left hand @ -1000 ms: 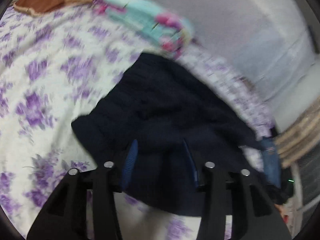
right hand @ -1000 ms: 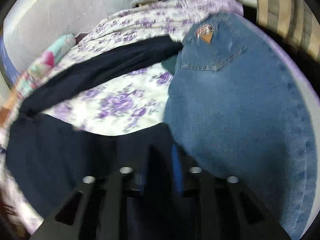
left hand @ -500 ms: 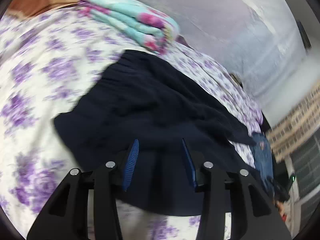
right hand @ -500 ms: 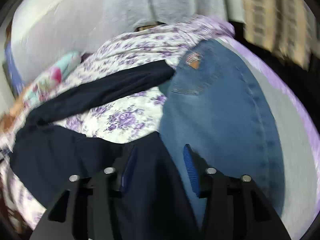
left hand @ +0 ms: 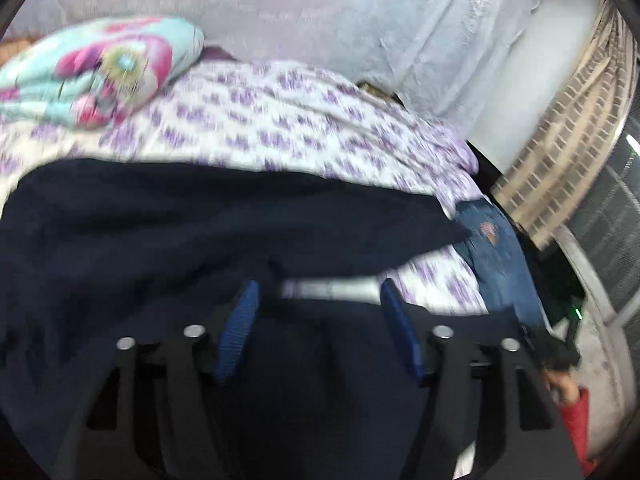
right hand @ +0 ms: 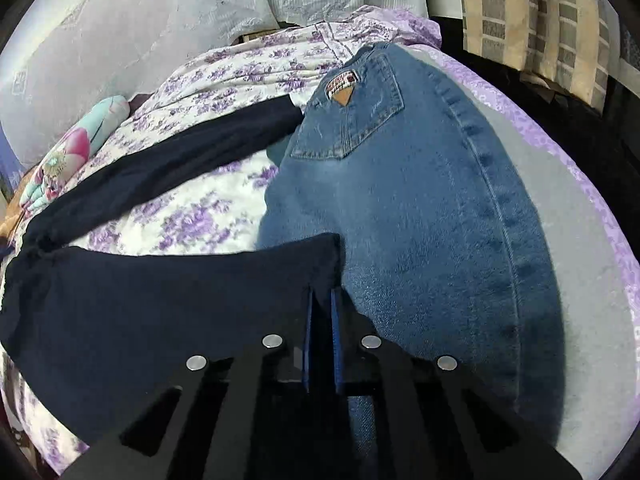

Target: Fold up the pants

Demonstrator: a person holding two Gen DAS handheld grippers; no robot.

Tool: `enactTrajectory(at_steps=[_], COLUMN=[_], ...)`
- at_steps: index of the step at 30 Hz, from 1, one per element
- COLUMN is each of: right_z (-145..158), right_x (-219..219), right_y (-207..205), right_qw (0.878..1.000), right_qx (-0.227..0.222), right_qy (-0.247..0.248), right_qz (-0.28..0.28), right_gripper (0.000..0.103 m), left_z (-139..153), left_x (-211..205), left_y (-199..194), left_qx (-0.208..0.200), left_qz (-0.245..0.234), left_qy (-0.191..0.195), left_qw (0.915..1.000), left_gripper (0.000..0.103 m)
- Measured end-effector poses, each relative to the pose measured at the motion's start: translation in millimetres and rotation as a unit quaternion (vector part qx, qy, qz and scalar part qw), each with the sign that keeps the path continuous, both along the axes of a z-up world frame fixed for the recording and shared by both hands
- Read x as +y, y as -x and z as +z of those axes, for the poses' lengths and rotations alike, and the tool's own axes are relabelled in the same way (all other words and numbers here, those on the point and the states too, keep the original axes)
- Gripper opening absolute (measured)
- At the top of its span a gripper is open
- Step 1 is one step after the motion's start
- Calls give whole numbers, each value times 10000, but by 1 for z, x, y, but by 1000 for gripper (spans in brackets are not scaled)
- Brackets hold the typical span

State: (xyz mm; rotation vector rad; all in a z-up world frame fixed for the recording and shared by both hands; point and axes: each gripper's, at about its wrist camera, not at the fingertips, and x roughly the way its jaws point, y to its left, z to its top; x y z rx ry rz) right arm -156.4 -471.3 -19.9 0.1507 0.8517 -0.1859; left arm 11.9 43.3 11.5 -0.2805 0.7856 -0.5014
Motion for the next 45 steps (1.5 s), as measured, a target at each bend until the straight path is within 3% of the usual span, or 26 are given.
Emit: enactTrajectory(at_steps=[2,4,6,8,10,13,15,17,19,21,22,24,25,27,29,33,35,39,42,45], right_z=[-1,-2,-6,-9,-9,-6,-1,10,18,27,32,40,42,41,39,44,48,49,47,42], right_x=[2,-4,-9,-18,-18,-13,-10,-9,-11,-17,-23,-39,-45,-55,-53,-13,5,28,55,106], right_y=[1,3,-2,-2,-5,-2,0,1,-3,-9,-14,-18,-18,-18,-17,-37,-63,-123,-164,-204], right_qw=[10000,9999,9991,9970,9958,9965,9964,9950,9945,9938,9934,9911,9900,9892,9895,9945,9925,9836,9805,9819], right_qx=[2,-53,-130,-214,-240,-279,-376,-560,-670,-776,-809,-885,-900,-839,-817,-766,-697,-644,-629,-486], right_qy=[86,-104,-392,-744,-875,-778,-747,-785,-726,-592,-559,-504,-485,-600,-674,-665,-1001,-1660,-1822,-1597], right_qz=[-37,-50,-53,-54,-71,-105,-161,-243,-344,-527,-595,-852,-967,-1038,-983,-260,122,293,396,890], right_gripper=[11,11,11,11,11,12,15,33,42,43,43,46,53,56,56,56,61,62,62,62], left_z=[-10,-39,-74,-82,-83,-85,-78,-66,-50,-46,-56,-88,-83,-82,-78,-54,-35,2,12,-17], left_x=[-10,-24,-31,-36,-40,-32,-24,-14,-8,-7,-11,-19,-29,-47,-52,-38,-23,30,90,129], left_y=[-24,-46,-50,-21,5,32,36,30,20,6,-8,-25,-9,10,25,29,24,-10,-58,-101], left_qx=[311,935,1456,935,837,684,734,795,532,351,522,1063,586,365,150,-101,-230,-391,69,811], left_qz=[-194,-388,-452,-606,-809,-867,-730,-710,-511,-128,-22,-141,-214,-516,-602,-561,-353,387,1074,1177], left_qy=[132,-4,-148,-454,-681,-729,-471,129,301,130,-63,-238,-505,-1079,-1241,-798,-719,-648,-40,863], left_qw=[9992,9949,9882,9927,9909,9912,9935,9942,9968,9992,9986,9939,9968,9921,9903,9952,9965,9964,9942,9860], left_gripper=[65,65,55,55,55,55,55,56,64,87,90,91,91,92,91,85,85,89,91,91])
